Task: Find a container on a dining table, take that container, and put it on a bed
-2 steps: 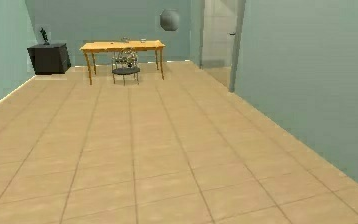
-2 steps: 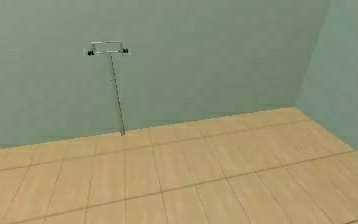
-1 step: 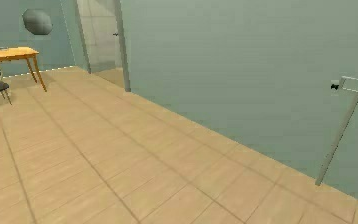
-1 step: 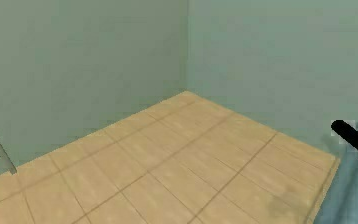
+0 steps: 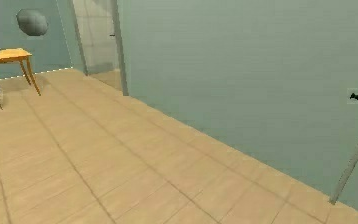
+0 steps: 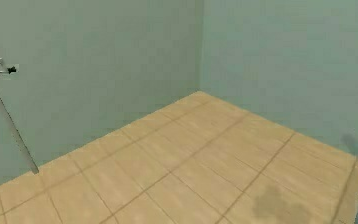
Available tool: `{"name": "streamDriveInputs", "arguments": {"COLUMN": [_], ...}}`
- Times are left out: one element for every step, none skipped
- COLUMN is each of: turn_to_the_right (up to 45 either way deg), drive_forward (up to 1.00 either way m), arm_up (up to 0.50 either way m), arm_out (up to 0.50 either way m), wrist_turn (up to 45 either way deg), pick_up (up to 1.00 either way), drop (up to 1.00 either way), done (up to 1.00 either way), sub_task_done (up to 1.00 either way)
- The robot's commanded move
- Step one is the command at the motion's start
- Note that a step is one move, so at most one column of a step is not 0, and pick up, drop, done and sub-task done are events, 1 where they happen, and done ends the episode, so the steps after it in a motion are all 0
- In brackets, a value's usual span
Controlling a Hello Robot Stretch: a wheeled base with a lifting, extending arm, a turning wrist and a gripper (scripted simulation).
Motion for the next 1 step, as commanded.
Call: {"name": "streamDriveInputs", "arguments": {"turn_to_the_right": [-45.0], "drive_forward": [0.00], "arm_up": [0.00], "arm_out": [0.00], "wrist_turn": [0.0], "pick_up": [0.00], "drop": [0.00], "done": [0.00], "sub_task_done": [0.00]}}
